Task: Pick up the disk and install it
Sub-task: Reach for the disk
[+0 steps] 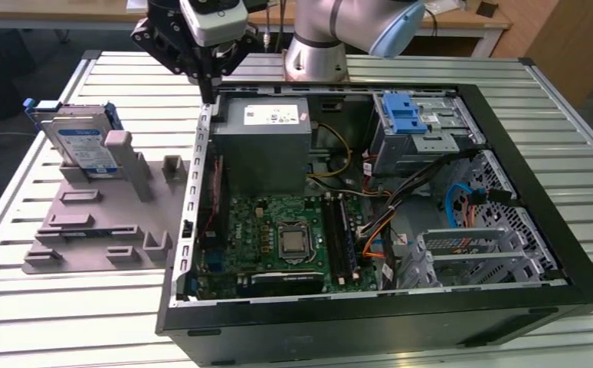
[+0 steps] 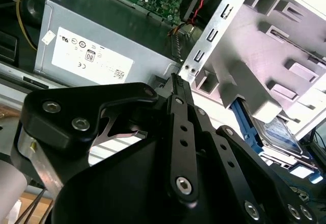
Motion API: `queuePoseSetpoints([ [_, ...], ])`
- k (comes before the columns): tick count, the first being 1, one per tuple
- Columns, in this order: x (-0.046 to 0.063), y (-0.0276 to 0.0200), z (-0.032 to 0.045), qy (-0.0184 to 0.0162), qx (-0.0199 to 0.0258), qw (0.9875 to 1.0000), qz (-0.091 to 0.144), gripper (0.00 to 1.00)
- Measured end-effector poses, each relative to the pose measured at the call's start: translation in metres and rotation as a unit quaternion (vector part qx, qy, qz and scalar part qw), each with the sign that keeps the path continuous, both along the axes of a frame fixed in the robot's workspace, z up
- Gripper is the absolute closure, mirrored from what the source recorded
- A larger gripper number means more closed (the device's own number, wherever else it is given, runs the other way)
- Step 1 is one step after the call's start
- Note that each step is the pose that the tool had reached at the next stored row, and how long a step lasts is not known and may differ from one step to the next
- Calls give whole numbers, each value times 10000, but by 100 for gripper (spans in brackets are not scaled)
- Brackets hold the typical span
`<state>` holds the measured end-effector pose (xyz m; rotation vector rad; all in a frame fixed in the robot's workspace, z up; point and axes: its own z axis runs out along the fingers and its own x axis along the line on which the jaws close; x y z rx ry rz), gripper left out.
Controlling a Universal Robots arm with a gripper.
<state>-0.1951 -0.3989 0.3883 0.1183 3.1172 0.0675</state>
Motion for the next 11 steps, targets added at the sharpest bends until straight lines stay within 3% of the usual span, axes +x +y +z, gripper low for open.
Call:
queuePoseSetpoints([
  [11,-78,0,-8,8,0,10000,0,89],
])
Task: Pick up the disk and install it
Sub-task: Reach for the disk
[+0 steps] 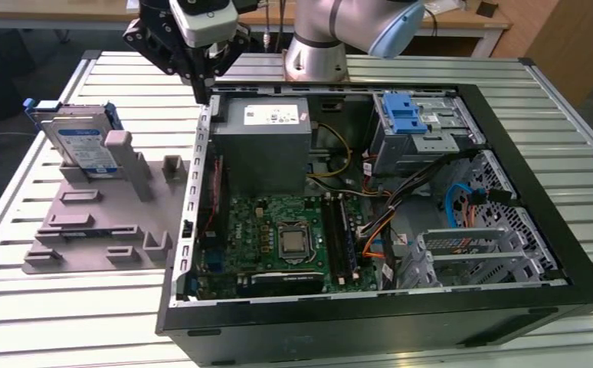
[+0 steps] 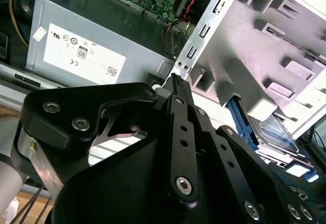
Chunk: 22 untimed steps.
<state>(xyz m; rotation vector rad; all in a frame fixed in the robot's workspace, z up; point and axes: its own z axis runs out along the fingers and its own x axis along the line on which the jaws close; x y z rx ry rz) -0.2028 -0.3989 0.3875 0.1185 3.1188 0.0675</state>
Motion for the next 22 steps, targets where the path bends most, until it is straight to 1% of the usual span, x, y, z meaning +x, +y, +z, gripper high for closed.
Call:
queuePoseSetpoints([
  [22,-152,0,-16,15,0,10000,0,89],
])
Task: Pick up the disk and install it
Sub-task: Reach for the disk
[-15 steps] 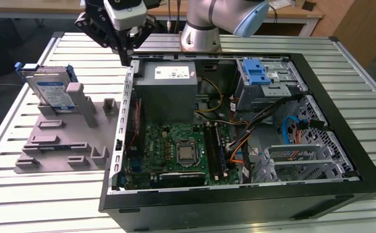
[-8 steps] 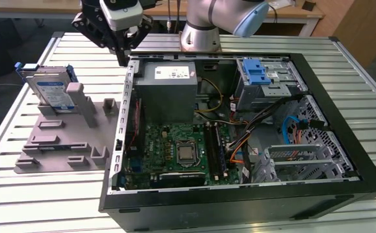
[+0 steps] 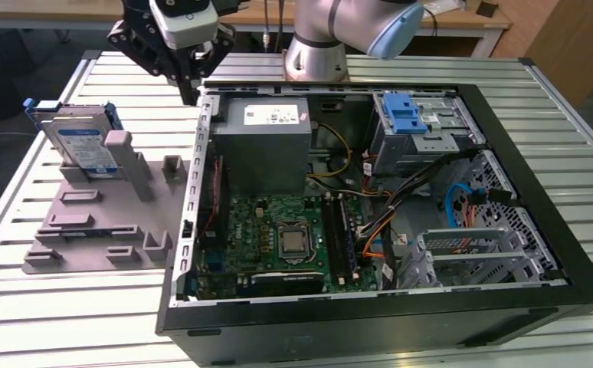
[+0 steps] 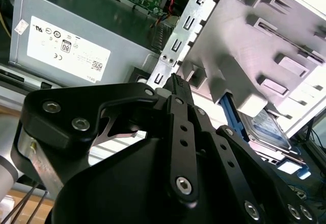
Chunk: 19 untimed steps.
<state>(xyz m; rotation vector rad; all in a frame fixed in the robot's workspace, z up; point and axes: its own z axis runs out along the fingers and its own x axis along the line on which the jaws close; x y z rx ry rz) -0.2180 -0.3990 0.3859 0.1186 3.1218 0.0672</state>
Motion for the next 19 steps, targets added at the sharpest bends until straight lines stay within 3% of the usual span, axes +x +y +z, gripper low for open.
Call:
queuePoseSetpoints([
  [19,-131,0,-14,15,0,10000,0,89],
])
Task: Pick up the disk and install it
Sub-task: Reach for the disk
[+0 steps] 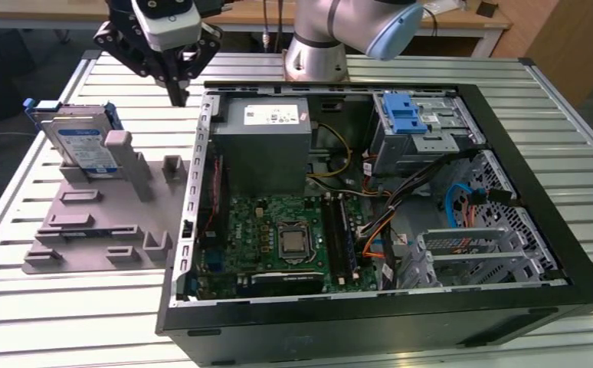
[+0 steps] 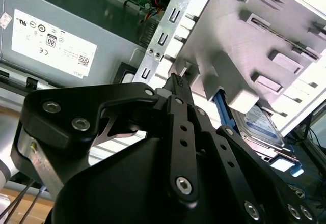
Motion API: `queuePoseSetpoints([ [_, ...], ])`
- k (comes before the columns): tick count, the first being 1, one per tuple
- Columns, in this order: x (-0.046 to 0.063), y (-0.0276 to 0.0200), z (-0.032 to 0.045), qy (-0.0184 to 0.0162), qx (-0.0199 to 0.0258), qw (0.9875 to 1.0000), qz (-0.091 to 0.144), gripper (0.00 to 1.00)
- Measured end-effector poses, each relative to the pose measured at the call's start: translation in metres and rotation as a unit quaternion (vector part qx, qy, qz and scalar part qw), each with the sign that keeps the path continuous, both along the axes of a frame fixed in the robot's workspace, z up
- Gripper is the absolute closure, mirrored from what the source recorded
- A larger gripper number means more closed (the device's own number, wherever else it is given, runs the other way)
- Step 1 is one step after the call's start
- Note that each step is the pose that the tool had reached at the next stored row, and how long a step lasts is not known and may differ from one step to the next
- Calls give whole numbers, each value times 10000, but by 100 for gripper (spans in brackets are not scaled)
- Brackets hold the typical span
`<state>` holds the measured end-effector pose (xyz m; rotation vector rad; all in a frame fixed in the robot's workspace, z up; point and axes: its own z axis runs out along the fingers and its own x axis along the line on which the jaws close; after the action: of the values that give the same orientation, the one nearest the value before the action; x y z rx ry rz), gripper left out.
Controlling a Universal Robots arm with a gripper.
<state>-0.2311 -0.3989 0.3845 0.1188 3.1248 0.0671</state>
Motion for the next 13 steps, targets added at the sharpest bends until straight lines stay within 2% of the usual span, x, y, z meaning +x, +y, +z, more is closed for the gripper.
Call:
queuePoseSetpoints([
  [13,-98,0,-10,8,0,10000,0,89],
])
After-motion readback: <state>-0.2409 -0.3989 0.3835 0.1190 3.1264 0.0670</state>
